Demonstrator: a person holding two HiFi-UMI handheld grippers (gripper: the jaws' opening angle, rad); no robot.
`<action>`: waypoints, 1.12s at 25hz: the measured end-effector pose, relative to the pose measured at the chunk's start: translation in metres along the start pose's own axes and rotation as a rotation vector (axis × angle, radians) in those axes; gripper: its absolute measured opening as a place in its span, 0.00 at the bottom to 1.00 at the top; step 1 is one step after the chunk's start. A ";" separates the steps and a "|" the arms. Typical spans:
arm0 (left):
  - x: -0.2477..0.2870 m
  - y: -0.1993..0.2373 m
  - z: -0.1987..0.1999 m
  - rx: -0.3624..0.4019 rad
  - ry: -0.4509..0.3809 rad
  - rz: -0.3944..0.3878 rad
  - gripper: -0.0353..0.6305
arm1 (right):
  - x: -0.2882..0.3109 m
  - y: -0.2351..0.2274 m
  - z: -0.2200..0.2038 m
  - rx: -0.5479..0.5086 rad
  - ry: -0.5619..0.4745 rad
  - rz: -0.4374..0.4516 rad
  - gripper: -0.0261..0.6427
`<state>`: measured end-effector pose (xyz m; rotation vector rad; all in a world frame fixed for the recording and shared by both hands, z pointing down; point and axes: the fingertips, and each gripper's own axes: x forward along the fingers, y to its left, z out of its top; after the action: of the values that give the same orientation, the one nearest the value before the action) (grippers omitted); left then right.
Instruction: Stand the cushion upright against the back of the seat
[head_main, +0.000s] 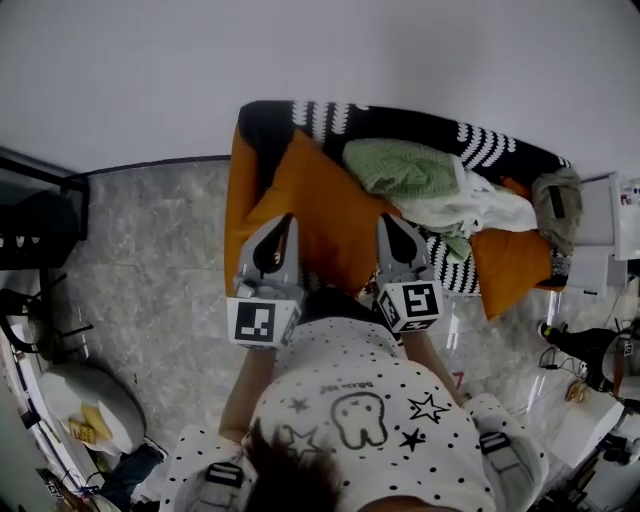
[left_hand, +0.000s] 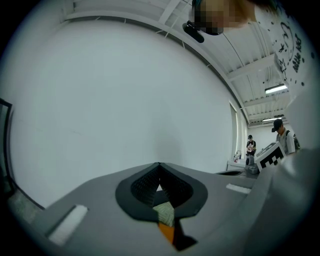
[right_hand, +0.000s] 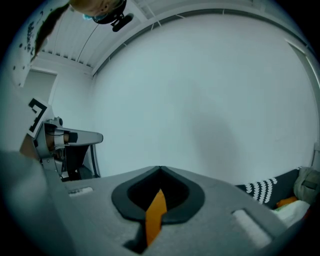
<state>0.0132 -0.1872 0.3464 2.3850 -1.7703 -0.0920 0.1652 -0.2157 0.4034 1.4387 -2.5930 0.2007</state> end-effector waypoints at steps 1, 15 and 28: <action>0.001 0.000 0.000 0.004 0.005 -0.003 0.05 | 0.001 -0.001 0.000 0.002 0.001 0.001 0.03; -0.002 0.034 0.008 -0.015 0.005 -0.051 0.05 | 0.011 0.034 0.009 -0.001 -0.015 -0.050 0.03; 0.018 0.027 0.000 -0.007 0.013 -0.105 0.05 | 0.003 0.019 0.005 0.002 -0.016 -0.111 0.03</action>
<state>-0.0073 -0.2124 0.3522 2.4670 -1.6360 -0.0952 0.1475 -0.2091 0.3985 1.5853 -2.5172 0.1781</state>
